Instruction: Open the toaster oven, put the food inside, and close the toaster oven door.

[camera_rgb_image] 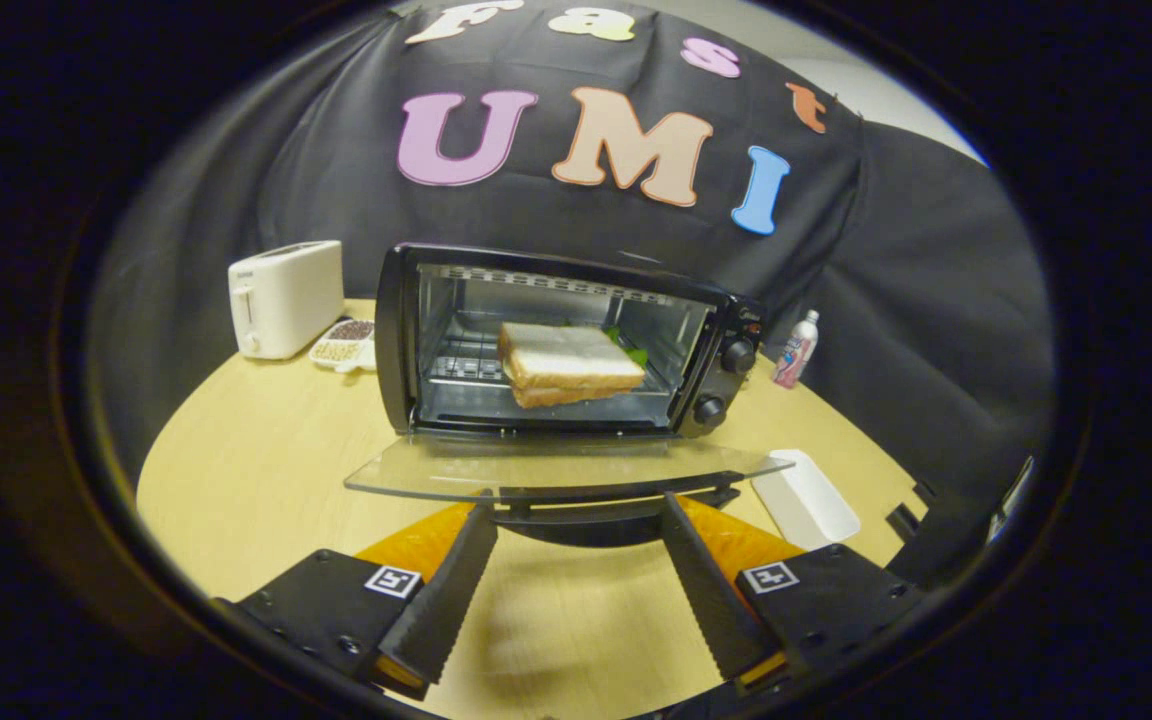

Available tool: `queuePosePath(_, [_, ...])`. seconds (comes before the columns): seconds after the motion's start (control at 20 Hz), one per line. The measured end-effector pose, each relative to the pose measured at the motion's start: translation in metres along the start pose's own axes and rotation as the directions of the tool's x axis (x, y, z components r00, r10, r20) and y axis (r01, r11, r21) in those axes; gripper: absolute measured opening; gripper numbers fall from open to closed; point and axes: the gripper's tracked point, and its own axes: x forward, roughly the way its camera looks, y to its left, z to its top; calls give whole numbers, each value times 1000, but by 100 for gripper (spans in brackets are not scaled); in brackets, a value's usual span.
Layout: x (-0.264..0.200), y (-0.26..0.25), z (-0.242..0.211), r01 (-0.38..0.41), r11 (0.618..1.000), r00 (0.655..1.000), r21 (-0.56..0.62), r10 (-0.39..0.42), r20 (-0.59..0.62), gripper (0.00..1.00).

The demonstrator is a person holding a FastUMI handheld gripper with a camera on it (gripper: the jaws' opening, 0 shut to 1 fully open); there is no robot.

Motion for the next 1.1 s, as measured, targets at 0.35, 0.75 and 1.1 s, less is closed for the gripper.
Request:
queuePosePath(0.35, [14,0,64,2,1000,989,-27,2,148,100])
queuePosePath(0.75, [44,10,118,-46,998,967,33,37,252,100])
queuePosePath(1.1, [70,18,145,-145,985,947,99,109,301,100])
